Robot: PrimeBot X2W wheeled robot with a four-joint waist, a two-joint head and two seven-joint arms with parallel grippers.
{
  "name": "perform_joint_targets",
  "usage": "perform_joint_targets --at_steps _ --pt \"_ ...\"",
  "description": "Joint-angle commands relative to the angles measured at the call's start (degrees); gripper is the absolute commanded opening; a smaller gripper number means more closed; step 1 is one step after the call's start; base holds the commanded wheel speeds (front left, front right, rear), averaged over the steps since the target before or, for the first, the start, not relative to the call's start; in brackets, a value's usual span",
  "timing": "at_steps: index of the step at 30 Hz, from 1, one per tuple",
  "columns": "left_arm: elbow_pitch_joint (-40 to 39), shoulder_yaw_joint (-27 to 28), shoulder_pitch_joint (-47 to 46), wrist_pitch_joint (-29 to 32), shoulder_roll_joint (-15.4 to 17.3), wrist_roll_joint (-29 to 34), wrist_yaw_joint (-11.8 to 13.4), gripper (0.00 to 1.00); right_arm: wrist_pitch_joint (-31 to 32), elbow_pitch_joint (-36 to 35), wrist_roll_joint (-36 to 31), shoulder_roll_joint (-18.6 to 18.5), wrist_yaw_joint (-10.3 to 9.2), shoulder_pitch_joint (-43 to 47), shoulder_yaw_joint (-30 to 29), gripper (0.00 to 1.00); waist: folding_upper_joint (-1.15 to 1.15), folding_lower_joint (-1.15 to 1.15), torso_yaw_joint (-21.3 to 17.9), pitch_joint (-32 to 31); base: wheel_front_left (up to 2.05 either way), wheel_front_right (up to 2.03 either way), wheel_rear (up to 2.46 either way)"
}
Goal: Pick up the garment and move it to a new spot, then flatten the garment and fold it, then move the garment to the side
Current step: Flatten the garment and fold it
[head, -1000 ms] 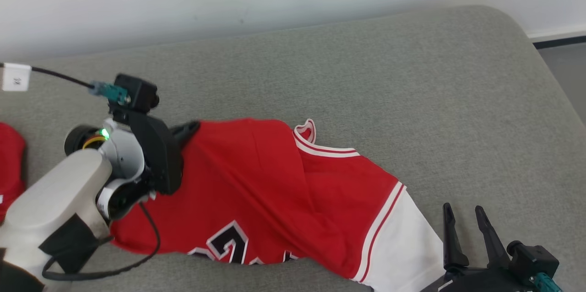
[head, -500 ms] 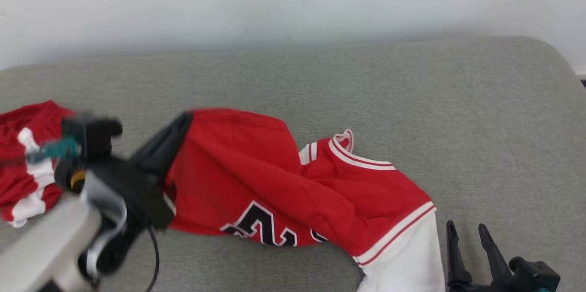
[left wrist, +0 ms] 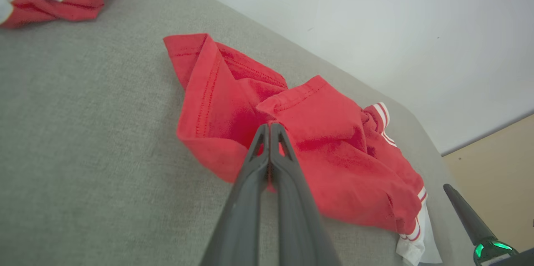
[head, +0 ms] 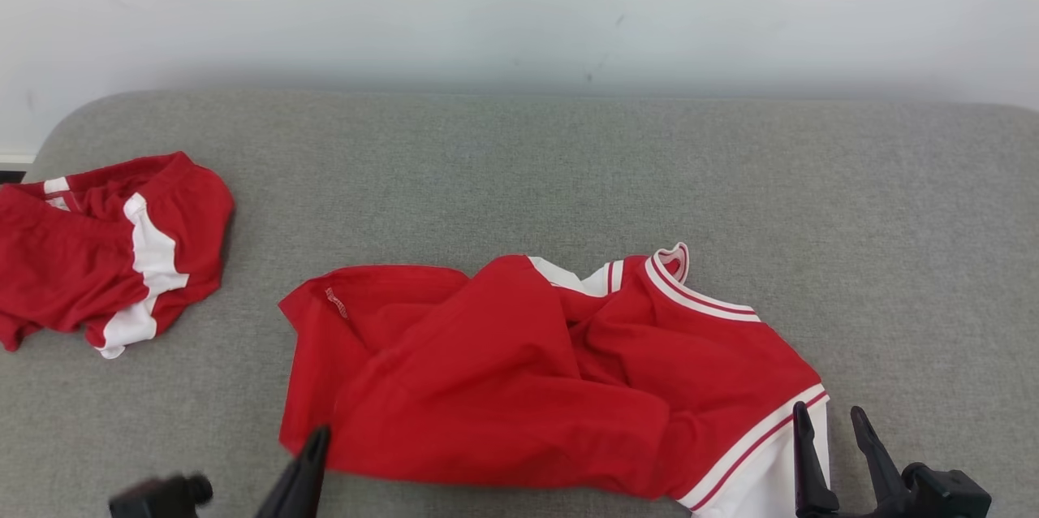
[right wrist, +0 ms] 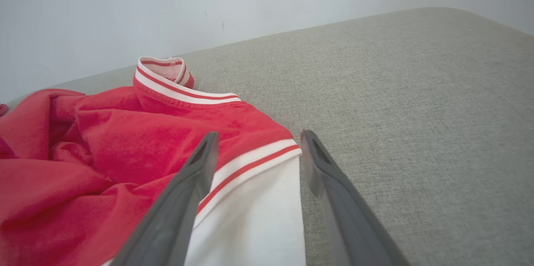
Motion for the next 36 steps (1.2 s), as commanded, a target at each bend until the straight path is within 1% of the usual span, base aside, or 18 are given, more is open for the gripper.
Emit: perform_joint_targets --at_steps 1,3,7,11,12,13,16,18,21,23,24,28,32,36 --pt "1.2 1.1 3.0 -0.2 -1.5 1.6 -0.3 0.0 -0.3 0.2 -0.4 0.0 -0.15 0.5 0.0 1.0 0.0 0.0 0.5 -0.5 0.0 0.0 0.0" --pt "2.8 2.5 5.9 -0.2 -4.1 1.3 -0.9 0.0 -0.3 0.4 -0.7 0.0 -0.15 0.4 0.2 1.0 0.0 0.0 0.6 -0.8 0.0 0.0 0.0" --pt "7.9 2.3 9.7 -0.2 -6.6 2.7 -2.1 0.0 -0.3 0.7 -0.7 0.0 -0.15 0.7 0.5 1.0 0.0 0.0 0.3 -1.5 0.0 0.0 0.0" --pt "12.7 2.1 10.9 -0.2 -8.5 3.6 -3.4 0.0 -0.3 0.6 -0.6 0.0 -0.15 1.1 0.6 1.0 0.0 0.0 0.0 -2.0 0.0 0.0 0.0" --pt "13.5 2.7 10.7 -0.2 -9.0 4.1 -3.4 0.62 -0.3 0.6 -0.6 0.0 -0.15 1.3 0.5 1.0 0.0 0.0 -0.1 -2.1 0.0 0.0 0.0" --pt "14.1 3.3 10.8 -0.2 -9.6 4.6 -3.7 1.0 -0.3 0.6 -0.6 0.0 -0.15 1.3 0.5 1.0 0.0 0.0 -0.1 -2.2 0.0 0.0 0.0" --pt "13.9 7.1 10.2 -0.2 -11.3 7.5 -4.6 1.0 -0.3 0.4 -0.6 0.0 -0.15 1.6 0.2 1.0 0.0 0.0 -0.2 -2.4 0.0 0.0 0.0" --pt "12.9 10.6 10.0 -0.2 -12.4 10.8 -5.3 1.0 -0.3 0.3 -0.5 0.0 -0.15 1.9 0.1 1.0 0.0 0.0 -0.1 -2.6 0.0 0.0 0.0" --pt "11.5 16.0 10.1 -0.2 -14.4 17.7 -6.1 1.0 -0.3 0.4 -0.6 0.0 -0.15 1.9 0.0 1.0 0.0 0.0 0.0 -2.8 0.0 0.0 0.0" --pt "10.7 18.8 9.9 -0.2 -15.4 23.7 -6.9 1.0 -0.3 0.5 -0.8 0.0 -0.15 1.7 0.0 1.0 0.0 0.0 -0.1 -2.9 0.0 0.0 0.0" --pt "10.7 18.8 9.9 -0.2 -15.4 23.7 -6.9 1.0 -0.3 0.5 -0.8 0.0 -0.15 1.7 0.0 1.0 0.0 0.0 -0.1 -2.9 0.0 0.0 0.0" --pt "9.7 23.3 9.6 -0.2 -17.9 35.4 -7.5 1.0 -0.3 0.6 -1.2 0.0 -0.15 1.0 0.1 1.0 0.0 0.0 -0.3 -3.0 0.0 0.0 0.0" --pt "9.9 28.6 9.6 -0.2 -21.3 43.0 -8.3 1.0 -0.3 0.8 -1.9 0.0 -0.15 0.5 0.5 1.0 0.0 0.0 -0.8 -2.7 0.0 0.0 0.0" --pt "12.2 32.9 9.6 -0.2 -24.6 48.8 -9.8 1.0 -0.3 1.0 -3.8 0.0 -0.15 -1.3 0.1 1.0 0.0 0.0 -0.7 -2.1 0.0 0.0 0.0"
